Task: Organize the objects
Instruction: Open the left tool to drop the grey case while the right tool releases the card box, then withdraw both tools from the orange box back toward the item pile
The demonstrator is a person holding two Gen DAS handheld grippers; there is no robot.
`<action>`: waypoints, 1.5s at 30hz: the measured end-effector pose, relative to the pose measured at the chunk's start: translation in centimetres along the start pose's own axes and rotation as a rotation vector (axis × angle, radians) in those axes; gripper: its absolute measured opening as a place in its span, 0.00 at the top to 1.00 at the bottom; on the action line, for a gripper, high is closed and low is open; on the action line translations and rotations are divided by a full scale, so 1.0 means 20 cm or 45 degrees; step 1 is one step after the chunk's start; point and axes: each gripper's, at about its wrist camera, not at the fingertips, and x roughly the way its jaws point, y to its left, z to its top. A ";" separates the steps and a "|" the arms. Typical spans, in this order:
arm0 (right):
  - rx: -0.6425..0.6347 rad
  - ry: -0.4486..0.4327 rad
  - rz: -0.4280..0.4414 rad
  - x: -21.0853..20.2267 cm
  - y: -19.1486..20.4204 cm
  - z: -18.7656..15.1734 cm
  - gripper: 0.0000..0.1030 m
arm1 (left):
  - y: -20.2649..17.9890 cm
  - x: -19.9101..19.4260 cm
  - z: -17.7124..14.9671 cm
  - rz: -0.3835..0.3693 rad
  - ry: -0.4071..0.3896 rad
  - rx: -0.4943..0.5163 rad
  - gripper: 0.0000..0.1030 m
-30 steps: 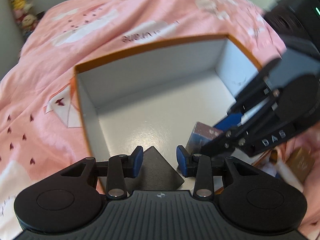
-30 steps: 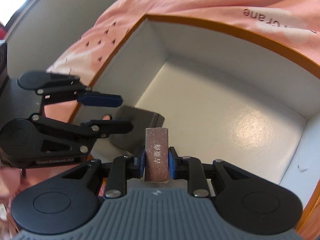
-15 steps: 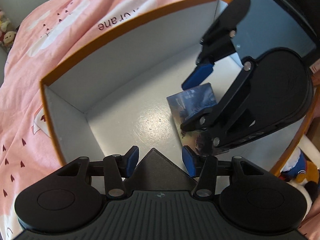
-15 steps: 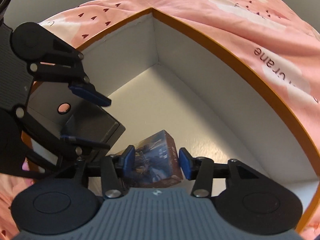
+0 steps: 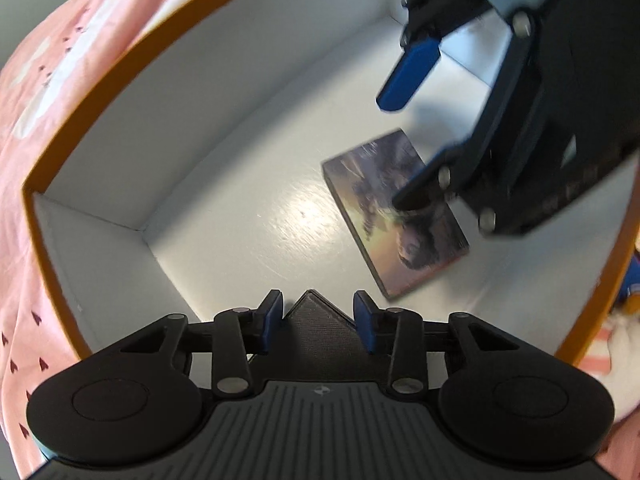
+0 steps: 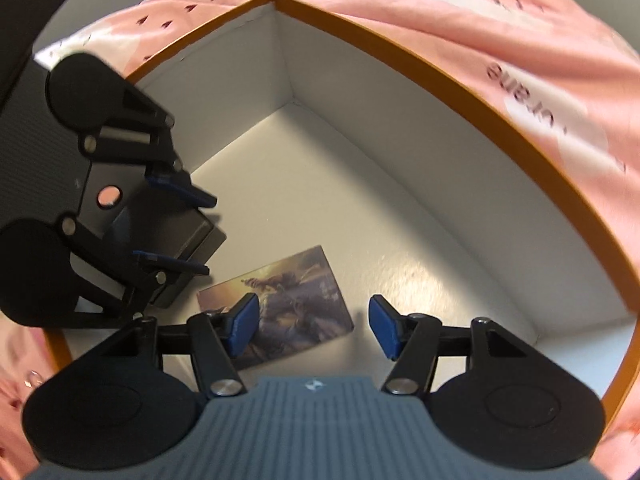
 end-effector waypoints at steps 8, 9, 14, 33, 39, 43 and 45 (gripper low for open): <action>0.177 0.027 0.110 -0.01 -0.10 -0.01 0.41 | 0.01 -0.01 -0.01 -0.077 0.032 0.078 0.57; 0.191 0.013 0.107 0.00 -0.09 -0.01 0.42 | 0.01 -0.01 -0.01 -0.072 0.027 0.064 0.57; 0.196 0.003 0.134 0.09 -0.08 0.00 0.54 | 0.05 -0.09 -0.07 -0.114 -0.080 -0.083 0.56; -0.245 -0.054 0.196 0.19 0.28 0.07 0.67 | 0.19 -0.34 -0.18 -0.066 -0.315 -0.475 0.58; -0.169 -0.060 0.152 0.16 0.30 0.08 0.66 | 0.18 -0.43 -0.23 -0.081 -0.391 -0.528 0.57; -0.108 -0.155 0.093 0.04 0.34 0.04 0.66 | 0.12 -0.51 -0.25 -0.076 -0.488 -0.545 0.57; -0.077 -0.201 0.061 -0.03 0.37 0.00 0.66 | 0.06 -0.59 -0.29 -0.050 -0.527 -0.556 0.57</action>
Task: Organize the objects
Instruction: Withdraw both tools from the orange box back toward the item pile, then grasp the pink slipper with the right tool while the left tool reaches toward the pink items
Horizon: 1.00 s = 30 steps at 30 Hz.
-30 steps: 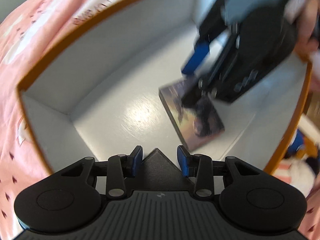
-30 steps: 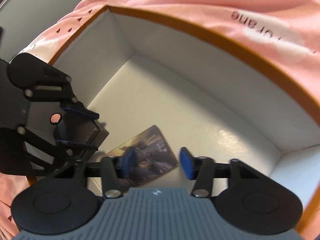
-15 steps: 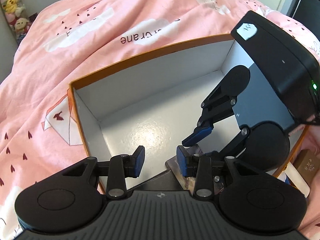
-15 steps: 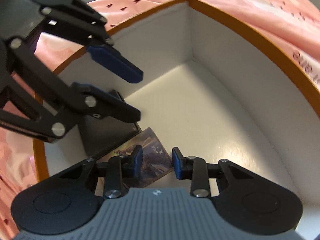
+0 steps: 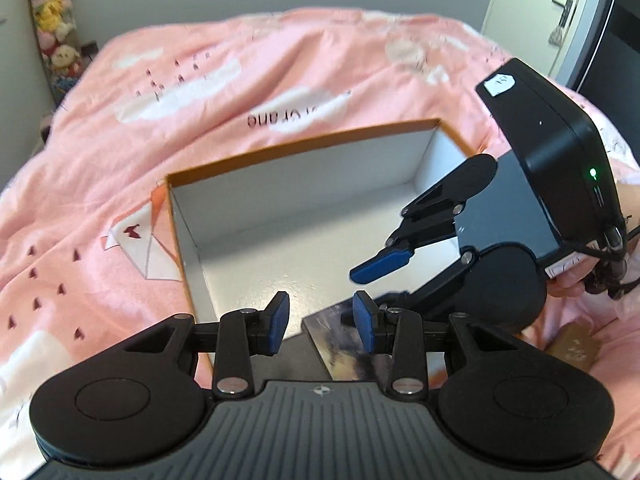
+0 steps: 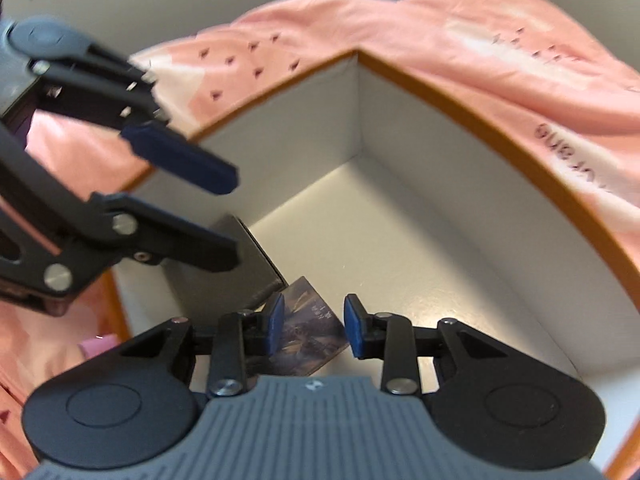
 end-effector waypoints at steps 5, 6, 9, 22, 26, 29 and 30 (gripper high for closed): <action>0.145 -0.087 -0.106 -0.20 0.08 -0.11 0.66 | -0.13 -0.14 -0.14 -0.004 -0.084 -0.075 0.57; 0.168 -0.114 -0.105 -0.24 0.11 -0.14 0.66 | -0.15 -0.15 -0.17 0.000 -0.081 -0.089 0.57; 0.188 -0.193 -0.139 -0.34 0.24 -0.22 0.66 | -0.23 -0.17 -0.28 0.009 -0.023 -0.106 0.57; 0.199 -0.204 -0.052 -0.45 0.65 -0.57 0.70 | -0.19 -0.08 -0.68 0.014 0.310 -0.394 0.44; 0.219 -0.147 -0.077 -0.38 0.72 -0.64 0.70 | -0.20 -0.06 -0.71 -0.031 0.326 -0.385 0.36; 0.217 -0.106 -0.114 -0.35 0.75 -0.68 0.70 | -0.23 -0.02 -0.74 -0.067 0.362 -0.370 0.37; 0.215 -0.093 -0.130 -0.35 0.76 -0.68 0.70 | -0.23 -0.01 -0.75 -0.067 0.362 -0.373 0.37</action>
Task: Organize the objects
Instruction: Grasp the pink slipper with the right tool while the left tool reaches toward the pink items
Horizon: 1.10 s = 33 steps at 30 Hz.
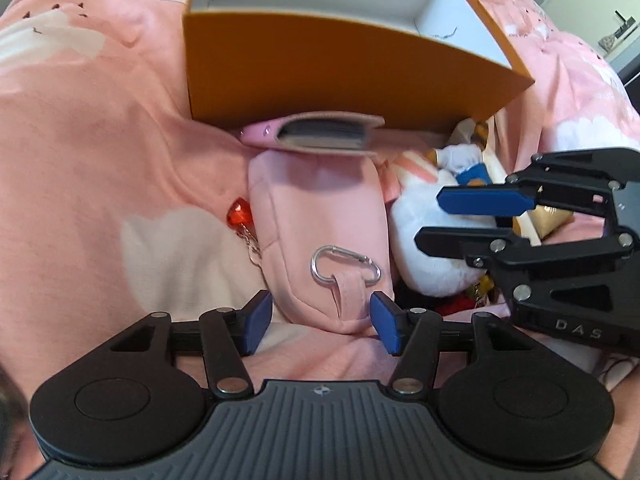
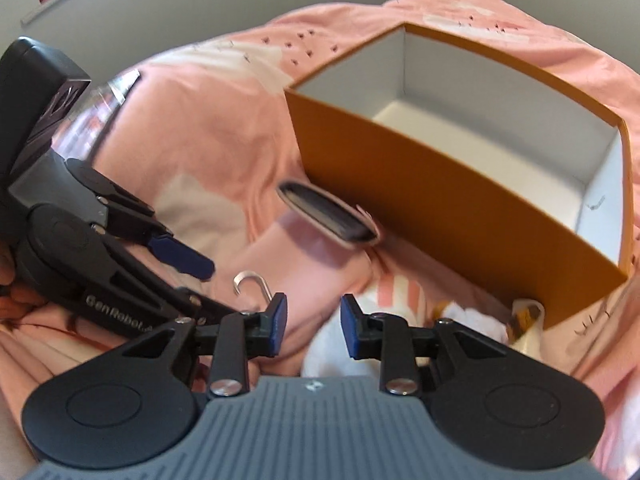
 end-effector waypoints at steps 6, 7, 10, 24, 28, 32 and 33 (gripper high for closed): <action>-0.008 0.013 -0.016 0.02 0.01 -0.02 0.69 | 0.01 -0.01 -0.02 -0.041 -0.026 -0.002 0.51; -0.016 0.013 -0.017 0.02 0.01 -0.01 0.69 | 0.01 -0.01 -0.02 -0.045 -0.040 -0.001 0.53; -0.049 0.011 -0.019 0.02 0.03 -0.02 0.69 | 0.02 -0.05 -0.03 -0.072 -0.091 -0.015 0.56; -0.155 0.058 0.042 0.02 0.12 -0.07 0.58 | 0.09 -0.18 0.02 -0.208 -0.247 -0.177 0.77; -0.145 0.053 0.038 0.05 0.13 -0.06 0.57 | 0.08 -0.20 0.04 -0.218 -0.284 -0.178 0.77; -0.101 0.017 0.019 0.07 0.11 -0.05 0.58 | 0.08 -0.21 0.04 -0.209 -0.309 -0.199 0.77; -0.096 0.005 0.026 0.06 0.11 -0.05 0.64 | 0.09 -0.22 0.04 -0.210 -0.323 -0.209 0.77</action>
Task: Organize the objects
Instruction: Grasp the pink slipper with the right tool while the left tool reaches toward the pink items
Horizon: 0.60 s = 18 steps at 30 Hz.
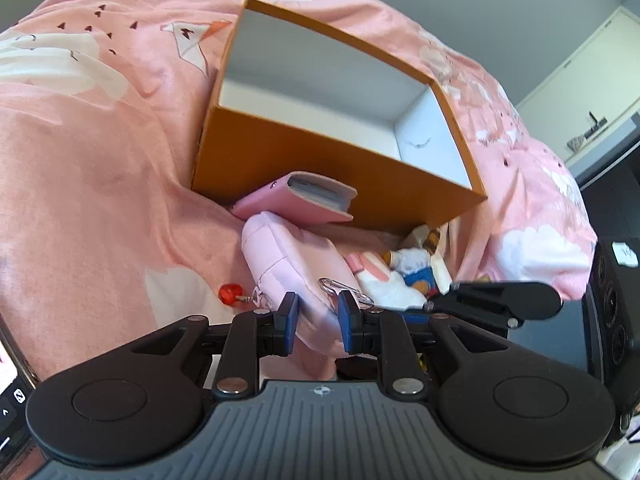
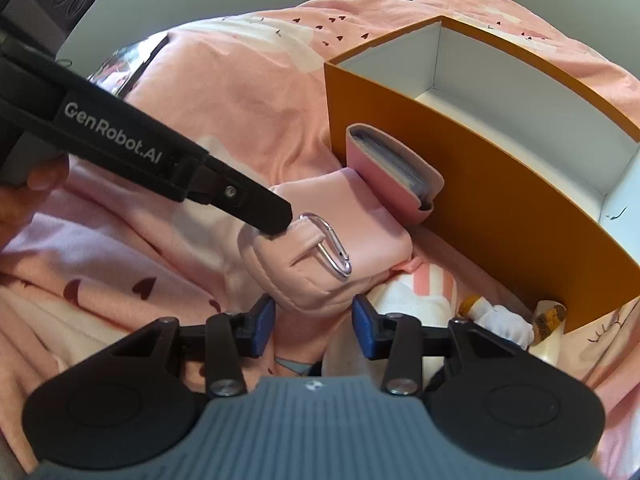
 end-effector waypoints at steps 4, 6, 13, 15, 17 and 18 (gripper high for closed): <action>-0.043 -0.069 -0.037 -0.04 0.03 0.00 0.78 | -0.01 -0.06 0.02 0.004 -0.081 0.013 0.76; -0.029 -0.119 -0.046 -0.07 0.02 0.00 0.82 | -0.04 -0.09 0.03 0.013 -0.126 0.041 0.71; 0.188 -0.236 0.058 -0.23 -0.12 0.06 0.90 | -0.11 -0.16 0.04 0.059 -0.168 0.218 0.47; 0.282 -0.225 0.085 -0.24 -0.17 0.08 0.90 | -0.11 -0.12 0.03 0.089 -0.138 0.268 0.45; 0.319 -0.193 0.072 -0.19 -0.21 0.09 0.90 | -0.10 -0.06 0.01 0.120 -0.068 0.290 0.44; 0.330 -0.177 0.057 -0.16 -0.22 0.08 0.90 | -0.09 -0.03 -0.01 0.130 -0.039 0.290 0.44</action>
